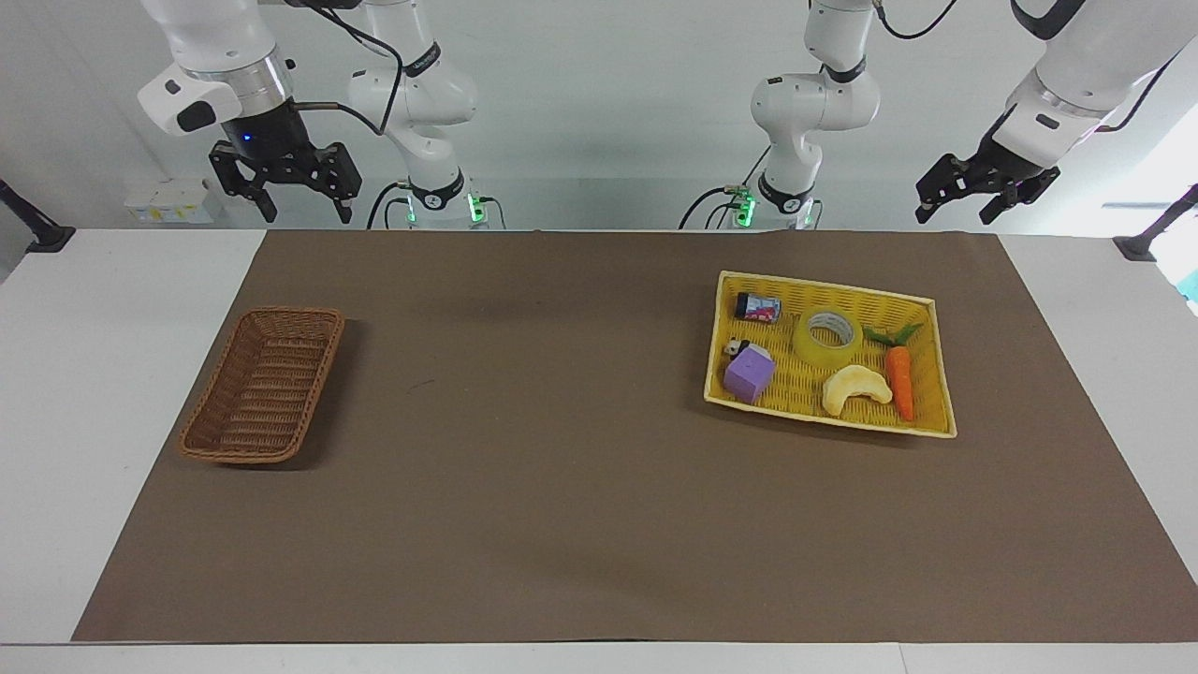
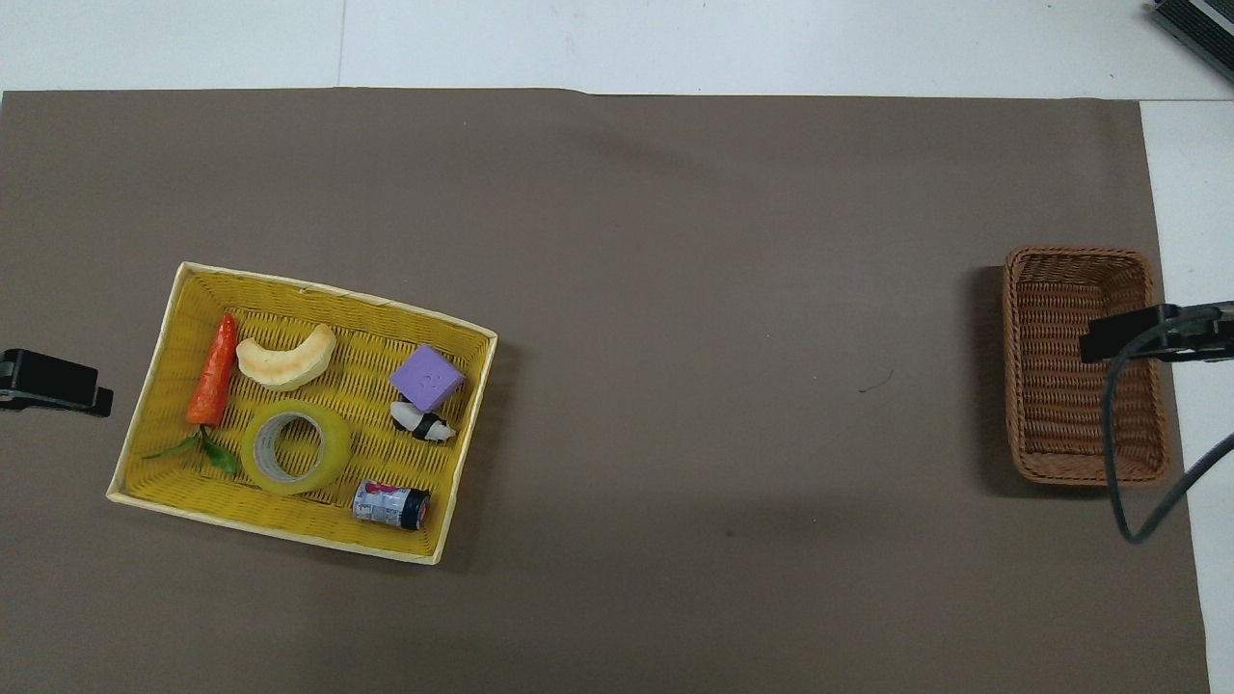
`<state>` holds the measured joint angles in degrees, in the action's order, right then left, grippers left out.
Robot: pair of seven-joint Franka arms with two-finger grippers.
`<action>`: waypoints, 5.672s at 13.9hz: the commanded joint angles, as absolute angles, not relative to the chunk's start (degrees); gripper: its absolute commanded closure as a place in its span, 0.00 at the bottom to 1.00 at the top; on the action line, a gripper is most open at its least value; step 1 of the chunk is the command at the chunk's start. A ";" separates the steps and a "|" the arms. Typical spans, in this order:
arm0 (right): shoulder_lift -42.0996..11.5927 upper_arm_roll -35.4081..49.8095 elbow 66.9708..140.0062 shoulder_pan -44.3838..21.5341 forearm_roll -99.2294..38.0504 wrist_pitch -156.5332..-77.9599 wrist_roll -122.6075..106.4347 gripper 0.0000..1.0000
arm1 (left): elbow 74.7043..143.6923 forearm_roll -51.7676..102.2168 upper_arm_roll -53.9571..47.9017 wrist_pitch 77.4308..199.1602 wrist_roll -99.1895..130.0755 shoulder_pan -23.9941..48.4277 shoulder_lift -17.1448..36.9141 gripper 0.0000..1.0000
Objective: Move tape to another basket
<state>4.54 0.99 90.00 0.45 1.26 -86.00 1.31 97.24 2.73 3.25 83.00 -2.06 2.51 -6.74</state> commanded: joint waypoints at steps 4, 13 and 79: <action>5.80 1.32 91.49 1.05 0.35 -86.48 1.41 0.00 | 110.19 1.67 3.08 92.97 -2.72 2.64 -10.63 0.00; 5.80 1.32 91.49 1.14 0.26 -86.48 1.32 0.00 | 128.04 1.67 2.64 111.25 -3.60 3.60 -11.78 0.00; 11.60 1.93 115.22 -11.78 -34.45 -108.19 5.80 1.00 | 115.66 54.58 -0.88 144.67 7.91 42.89 -0.35 0.00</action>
<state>10.33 1.73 115.43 -12.59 -33.80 -108.84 5.07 114.37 53.45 -1.37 144.74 7.76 42.63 1.14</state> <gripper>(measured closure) 0.987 0.383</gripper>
